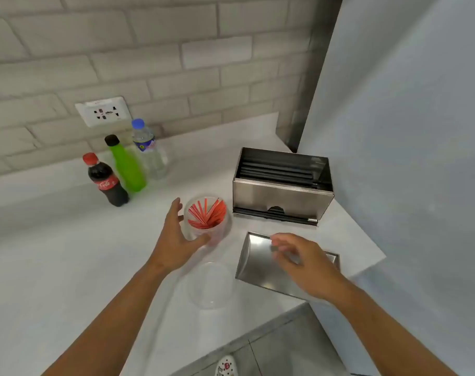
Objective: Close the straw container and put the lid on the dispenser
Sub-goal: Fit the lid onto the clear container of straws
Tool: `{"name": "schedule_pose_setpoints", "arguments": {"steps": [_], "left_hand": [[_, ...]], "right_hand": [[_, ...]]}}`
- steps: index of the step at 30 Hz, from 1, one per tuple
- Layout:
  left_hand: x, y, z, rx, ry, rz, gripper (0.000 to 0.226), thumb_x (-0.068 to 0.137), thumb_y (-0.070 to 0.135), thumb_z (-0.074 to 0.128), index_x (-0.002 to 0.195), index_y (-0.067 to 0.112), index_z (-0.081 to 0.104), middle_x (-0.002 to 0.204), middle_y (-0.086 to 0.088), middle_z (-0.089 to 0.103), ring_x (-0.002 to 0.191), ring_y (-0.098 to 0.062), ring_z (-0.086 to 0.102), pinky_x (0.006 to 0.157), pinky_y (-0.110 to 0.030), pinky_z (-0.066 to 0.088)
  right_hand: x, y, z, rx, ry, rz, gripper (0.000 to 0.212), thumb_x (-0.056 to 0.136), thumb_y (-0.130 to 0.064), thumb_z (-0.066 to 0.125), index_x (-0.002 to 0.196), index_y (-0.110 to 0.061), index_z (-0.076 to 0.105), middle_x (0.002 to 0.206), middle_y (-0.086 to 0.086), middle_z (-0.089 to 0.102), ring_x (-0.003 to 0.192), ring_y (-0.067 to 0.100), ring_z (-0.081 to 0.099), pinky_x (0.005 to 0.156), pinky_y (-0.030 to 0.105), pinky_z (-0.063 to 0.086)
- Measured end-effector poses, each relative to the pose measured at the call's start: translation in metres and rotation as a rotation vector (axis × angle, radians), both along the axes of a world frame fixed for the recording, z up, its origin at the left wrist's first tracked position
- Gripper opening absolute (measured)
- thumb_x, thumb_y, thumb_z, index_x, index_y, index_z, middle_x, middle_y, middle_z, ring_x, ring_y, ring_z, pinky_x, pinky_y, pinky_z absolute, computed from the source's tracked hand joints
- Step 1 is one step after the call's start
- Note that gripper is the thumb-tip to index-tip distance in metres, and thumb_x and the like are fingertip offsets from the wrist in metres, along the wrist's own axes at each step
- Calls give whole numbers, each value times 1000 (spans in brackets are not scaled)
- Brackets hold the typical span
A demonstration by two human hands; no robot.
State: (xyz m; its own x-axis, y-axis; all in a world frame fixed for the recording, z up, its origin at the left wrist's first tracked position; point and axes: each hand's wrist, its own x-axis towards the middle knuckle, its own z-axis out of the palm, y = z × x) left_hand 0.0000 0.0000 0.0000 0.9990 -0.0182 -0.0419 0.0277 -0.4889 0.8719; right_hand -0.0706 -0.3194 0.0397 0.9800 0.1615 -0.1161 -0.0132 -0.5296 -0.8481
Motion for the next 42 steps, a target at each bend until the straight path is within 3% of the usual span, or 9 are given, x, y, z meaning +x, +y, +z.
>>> {"name": "schedule_pose_setpoints", "arguments": {"steps": [5, 11, 17, 24, 29, 31, 34, 37, 42], "left_hand": [[8, 1, -14, -111, -7, -57, 128, 59, 69, 88, 159, 33, 18, 127, 59, 38, 121, 25, 48, 93, -2, 44], [7, -8, -18, -202, -80, -19, 99, 68, 42, 96, 148, 41, 37, 136, 29, 55, 127, -1, 58, 97, -21, 56], [-4, -2, 8, -209, -138, 0, 90, 68, 46, 89, 140, 51, 36, 128, 47, 50, 122, 14, 54, 87, -5, 50], [-21, 27, 26, -170, -179, 2, 110, 62, 62, 91, 153, 38, 35, 137, 41, 49, 128, 11, 52, 91, -4, 49], [-41, 35, 25, -188, -142, 35, 108, 58, 66, 90, 150, 45, 37, 134, 41, 50, 127, 9, 53, 89, -5, 51], [-45, 39, 28, -181, -131, 33, 103, 58, 66, 91, 145, 54, 37, 132, 42, 51, 125, 11, 54, 87, -4, 51], [-46, 44, 34, -146, -124, -9, 105, 58, 61, 93, 147, 49, 38, 134, 36, 54, 125, 8, 55, 92, -7, 51], [-44, 49, 43, -131, -139, -44, 111, 57, 63, 92, 151, 40, 38, 140, 26, 55, 128, 1, 56, 98, -12, 51], [-39, 54, 65, -130, -172, -124, 99, 61, 55, 91, 144, 56, 36, 134, 36, 54, 127, 6, 56, 97, -6, 48]], "right_hand": [[2, 33, -28, -244, -141, 91, 36, 96, -37, 64, 130, -26, 66, 128, -10, 67, 123, 10, 58, 106, 22, 43], [11, 68, -42, -387, -250, 181, 36, 92, -30, 67, 124, -14, 72, 127, 1, 66, 126, 24, 56, 112, 35, 44], [28, 104, -49, -594, -307, 260, 39, 100, -41, 59, 127, -16, 72, 132, 1, 68, 135, 25, 50, 124, 42, 27], [37, 136, -62, -730, -279, 340, 36, 101, -41, 53, 118, -18, 75, 116, 4, 75, 123, 27, 57, 126, 46, 20], [36, 138, -71, -737, -279, 346, 32, 104, -33, 50, 111, -20, 78, 106, 5, 75, 114, 27, 61, 126, 42, 17], [34, 139, -70, -732, -292, 349, 33, 105, -29, 48, 107, -19, 79, 101, 6, 76, 107, 29, 63, 122, 41, 28], [30, 140, -68, -589, -316, 266, 26, 100, -24, 56, 101, -15, 81, 96, 7, 77, 94, 28, 67, 95, 39, 52], [29, 140, -56, -416, -260, 115, 17, 96, -23, 61, 97, -17, 77, 97, 2, 78, 89, 23, 71, 78, 30, 53], [34, 126, -29, -179, -159, -103, 3, 93, -22, 71, 91, -22, 72, 80, -13, 75, 69, 0, 69, 69, 22, 52]]}}
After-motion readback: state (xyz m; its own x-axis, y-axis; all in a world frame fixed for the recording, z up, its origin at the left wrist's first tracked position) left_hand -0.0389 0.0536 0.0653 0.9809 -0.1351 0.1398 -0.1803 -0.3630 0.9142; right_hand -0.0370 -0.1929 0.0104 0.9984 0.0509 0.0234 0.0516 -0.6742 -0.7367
